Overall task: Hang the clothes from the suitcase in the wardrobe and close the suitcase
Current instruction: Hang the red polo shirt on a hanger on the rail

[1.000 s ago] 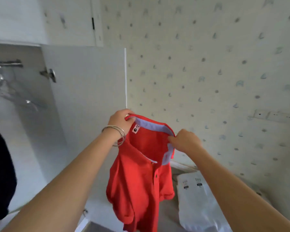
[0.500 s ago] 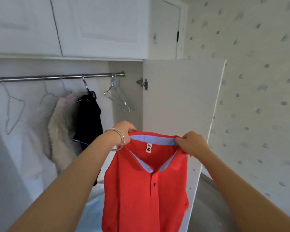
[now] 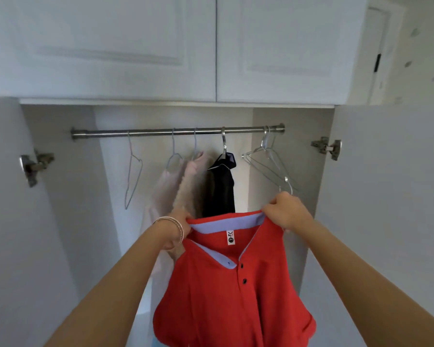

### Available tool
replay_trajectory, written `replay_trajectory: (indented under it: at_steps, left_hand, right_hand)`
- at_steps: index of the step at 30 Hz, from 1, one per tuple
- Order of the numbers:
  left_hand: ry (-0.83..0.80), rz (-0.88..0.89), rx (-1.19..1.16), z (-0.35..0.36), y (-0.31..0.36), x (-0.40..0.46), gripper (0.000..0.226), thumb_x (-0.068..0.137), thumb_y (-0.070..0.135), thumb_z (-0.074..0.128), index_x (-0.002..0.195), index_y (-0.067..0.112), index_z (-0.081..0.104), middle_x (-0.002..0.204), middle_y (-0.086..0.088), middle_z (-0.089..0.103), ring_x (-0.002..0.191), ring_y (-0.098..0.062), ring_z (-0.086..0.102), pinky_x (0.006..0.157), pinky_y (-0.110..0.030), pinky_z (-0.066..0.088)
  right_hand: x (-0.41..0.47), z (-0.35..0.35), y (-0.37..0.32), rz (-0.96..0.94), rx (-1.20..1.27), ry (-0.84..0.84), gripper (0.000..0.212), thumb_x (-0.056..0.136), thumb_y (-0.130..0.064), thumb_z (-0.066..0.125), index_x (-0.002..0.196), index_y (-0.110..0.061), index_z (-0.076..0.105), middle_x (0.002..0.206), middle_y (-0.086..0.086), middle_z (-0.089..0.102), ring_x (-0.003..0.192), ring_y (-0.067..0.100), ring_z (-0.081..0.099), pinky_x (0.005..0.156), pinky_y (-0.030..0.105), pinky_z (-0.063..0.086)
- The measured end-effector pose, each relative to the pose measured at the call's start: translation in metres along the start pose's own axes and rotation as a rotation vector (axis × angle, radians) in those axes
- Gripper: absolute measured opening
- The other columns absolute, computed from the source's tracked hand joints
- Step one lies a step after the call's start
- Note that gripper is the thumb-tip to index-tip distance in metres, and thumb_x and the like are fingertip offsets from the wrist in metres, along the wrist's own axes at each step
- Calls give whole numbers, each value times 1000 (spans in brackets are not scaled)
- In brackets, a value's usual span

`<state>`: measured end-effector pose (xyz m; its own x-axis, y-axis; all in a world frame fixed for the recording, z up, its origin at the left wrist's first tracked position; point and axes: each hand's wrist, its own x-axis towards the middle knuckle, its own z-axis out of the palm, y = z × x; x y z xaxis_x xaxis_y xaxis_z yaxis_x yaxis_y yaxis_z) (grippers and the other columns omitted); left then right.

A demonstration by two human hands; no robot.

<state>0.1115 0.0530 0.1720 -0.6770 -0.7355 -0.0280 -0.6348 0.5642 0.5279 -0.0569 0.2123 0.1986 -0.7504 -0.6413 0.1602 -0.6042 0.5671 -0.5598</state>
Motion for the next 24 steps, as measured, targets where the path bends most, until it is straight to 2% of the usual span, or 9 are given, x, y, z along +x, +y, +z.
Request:
replay_trajectory:
  at_steps: [2,3,5,7,11,14,18,21,24]
  left_hand:
    - [92,42,-83,-8,-14,15,19,82,-3,50,70,10,57,75,-13,61,82,-23,55,59,-23,36]
    - [117,60,-120,-12,-18,21,24,82,-2,51,67,16,51,72,-7,57,82,-20,53,61,-22,36]
    - [146,65,-220,-19,-22,28,15,83,1,53,79,16,52,77,-5,55,82,-18,51,59,-22,37]
    - [114,72,-319,-27,-24,33,17,81,3,58,93,15,54,74,0,53,82,-19,51,58,-21,39]
    - [-59,68,-287,-46,-30,40,56,68,17,74,120,17,54,102,-2,58,99,-20,55,87,-30,46]
    - [-65,26,-227,-57,-45,45,60,73,19,76,126,17,48,108,0,53,99,-15,52,85,-24,41]
    - [125,-106,-72,-65,-80,58,30,70,33,76,81,13,57,81,-3,57,77,-20,54,69,-27,41]
    - [251,-243,42,-75,-97,68,37,75,30,70,55,17,42,59,-1,46,71,-23,49,62,-26,34]
    - [369,-294,112,-85,-108,72,41,80,23,62,49,15,37,64,-12,53,79,-35,57,62,-25,32]
  right_hand:
    - [14,17,-24,-35,12,-48,32,79,-19,52,48,-9,47,49,10,49,53,28,55,51,26,41]
    - [21,27,-36,-47,24,-76,33,78,-18,51,46,-10,46,39,6,46,44,25,52,48,25,40]
    - [29,41,-59,-69,63,-170,32,77,-16,50,46,-10,46,26,-1,41,32,18,48,41,20,39]
    - [37,59,-87,-96,124,-281,28,78,-14,53,50,-9,50,30,1,46,27,13,48,37,15,39]
    - [51,89,-129,-167,214,-413,17,80,-13,56,64,-6,57,51,9,53,43,18,55,50,26,52]
    - [71,110,-149,-225,261,-474,16,80,-10,54,65,-7,59,50,7,52,45,17,52,52,27,51]
    - [94,142,-182,-340,278,-560,10,78,-10,57,69,-7,61,57,8,57,51,18,57,56,29,54]
    - [107,161,-208,-377,314,-638,8,80,-13,59,74,-9,62,61,9,60,60,21,61,66,34,58]
    - [120,172,-225,-399,370,-703,13,82,-21,61,73,-11,61,66,8,62,58,15,61,57,27,56]
